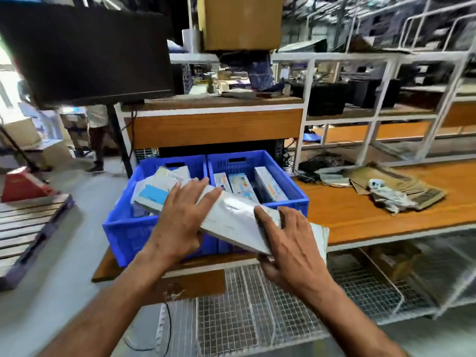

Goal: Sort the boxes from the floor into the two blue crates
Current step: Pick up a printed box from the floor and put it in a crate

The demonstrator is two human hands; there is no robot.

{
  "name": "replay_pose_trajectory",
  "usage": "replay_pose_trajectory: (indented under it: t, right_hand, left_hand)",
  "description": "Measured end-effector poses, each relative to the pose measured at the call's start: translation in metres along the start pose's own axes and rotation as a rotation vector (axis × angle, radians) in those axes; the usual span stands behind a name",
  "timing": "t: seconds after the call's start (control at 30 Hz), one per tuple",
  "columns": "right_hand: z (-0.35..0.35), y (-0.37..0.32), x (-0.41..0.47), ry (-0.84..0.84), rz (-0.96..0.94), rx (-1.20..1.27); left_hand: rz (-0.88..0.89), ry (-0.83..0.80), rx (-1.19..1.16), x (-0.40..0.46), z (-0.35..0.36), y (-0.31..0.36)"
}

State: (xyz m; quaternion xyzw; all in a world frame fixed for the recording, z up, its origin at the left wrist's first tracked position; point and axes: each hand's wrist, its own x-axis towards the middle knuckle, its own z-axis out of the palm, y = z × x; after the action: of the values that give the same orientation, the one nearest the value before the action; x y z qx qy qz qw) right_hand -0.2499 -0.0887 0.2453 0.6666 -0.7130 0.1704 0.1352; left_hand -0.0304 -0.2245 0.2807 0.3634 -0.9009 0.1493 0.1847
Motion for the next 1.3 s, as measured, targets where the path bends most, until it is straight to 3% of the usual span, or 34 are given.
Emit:
replay_pose_trajectory:
  t: [0.33,0.63,0.77,0.9,1.1,1.3]
  right_hand:
    - [0.045,0.042,0.165,0.024,0.294,-0.005]
    - [0.132,0.086,0.292,-0.079,0.448,0.136]
    - [0.177,0.092,0.323,-0.237,0.511,0.277]
    - [0.204,0.096,0.331,-0.299,0.551,0.252]
    - [0.218,0.095,0.34,-0.314,0.538,0.223]
    - [0.214,0.089,0.331,-0.312,0.472,0.199]
  left_hand:
    - [-0.113,0.1,-0.068,0.187,0.071,-0.011]
    - [-0.284,-0.029,-0.394,0.3,0.163,-0.057]
    - [-0.329,-0.236,-0.524,0.318,0.215,-0.08]
    - [-0.328,-0.454,-0.595,0.319,0.255,-0.082]
    - [-0.305,-0.492,-0.578,0.317,0.284,-0.089]
    - [-0.296,-0.506,-0.37,0.302,0.259,-0.088]
